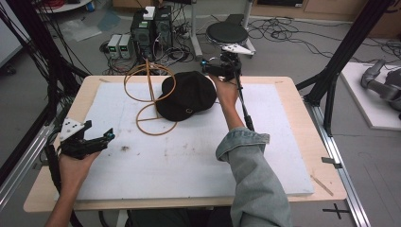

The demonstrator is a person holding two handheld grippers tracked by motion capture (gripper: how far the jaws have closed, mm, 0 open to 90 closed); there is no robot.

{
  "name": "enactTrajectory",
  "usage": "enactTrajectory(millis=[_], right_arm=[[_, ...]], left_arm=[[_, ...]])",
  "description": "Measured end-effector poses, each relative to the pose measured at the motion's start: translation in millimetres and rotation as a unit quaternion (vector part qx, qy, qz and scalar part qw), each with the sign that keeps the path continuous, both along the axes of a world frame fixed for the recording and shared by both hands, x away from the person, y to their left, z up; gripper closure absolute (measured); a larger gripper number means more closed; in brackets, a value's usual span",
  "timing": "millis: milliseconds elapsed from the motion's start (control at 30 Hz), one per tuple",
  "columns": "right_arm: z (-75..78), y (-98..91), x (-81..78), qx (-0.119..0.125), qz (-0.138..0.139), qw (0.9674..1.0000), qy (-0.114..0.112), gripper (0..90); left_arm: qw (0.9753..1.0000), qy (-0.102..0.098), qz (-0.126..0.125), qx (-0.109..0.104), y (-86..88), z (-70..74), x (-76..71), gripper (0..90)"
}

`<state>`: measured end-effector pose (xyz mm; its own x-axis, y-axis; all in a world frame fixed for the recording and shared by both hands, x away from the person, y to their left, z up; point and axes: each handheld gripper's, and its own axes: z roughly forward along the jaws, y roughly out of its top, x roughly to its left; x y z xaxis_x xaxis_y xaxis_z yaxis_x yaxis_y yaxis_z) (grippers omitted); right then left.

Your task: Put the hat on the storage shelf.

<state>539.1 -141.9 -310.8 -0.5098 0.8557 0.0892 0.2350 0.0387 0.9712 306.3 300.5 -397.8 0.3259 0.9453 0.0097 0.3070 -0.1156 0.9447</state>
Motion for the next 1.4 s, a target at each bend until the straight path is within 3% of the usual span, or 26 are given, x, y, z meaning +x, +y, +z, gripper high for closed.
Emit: enactTrajectory(millis=[167, 500, 833, 1100, 1200, 1367, 1400], right_arm=[[-12.5, 7.4, 7.0, -0.004, 0.001, 0.9999, 0.013, 16.1], [-50.2, 17.2, 28.5, -0.017, 0.009, 0.9972, 0.072, 18.8], [-72.3, 29.9, 35.8, -0.033, 0.018, 0.9942, 0.101, 23.5], [-87.5, 33.6, 41.8, -0.038, 0.026, 0.9912, 0.124, 32.9], [-94.2, 33.7, 44.3, -0.023, 0.027, 0.9895, 0.140, 38.6], [-95.7, 36.9, 44.0, -0.020, 0.033, 0.9893, 0.141, 48.8], [-95.1, 38.1, 43.3, -0.021, 0.035, 0.9895, 0.139, 54.8]], left_arm=[[1.0000, 0.000, -0.001, 0.000, -0.1, -0.3, 0.1, 15.1], [1.0000, 0.001, -0.001, 0.001, 0.1, -0.7, 0.6, 15.1], [1.0000, 0.001, -0.002, 0.003, -0.2, -0.6, 0.5, 15.0], [1.0000, -0.001, -0.004, 0.002, -0.8, -0.1, 0.4, 15.1], [1.0000, -0.001, -0.004, 0.002, -1.1, 0.0, 0.2, 15.1], [1.0000, -0.002, -0.004, 0.002, -1.6, 0.0, 0.1, 15.1], [1.0000, -0.002, -0.004, 0.002, -1.5, 0.0, 0.1, 15.1]])
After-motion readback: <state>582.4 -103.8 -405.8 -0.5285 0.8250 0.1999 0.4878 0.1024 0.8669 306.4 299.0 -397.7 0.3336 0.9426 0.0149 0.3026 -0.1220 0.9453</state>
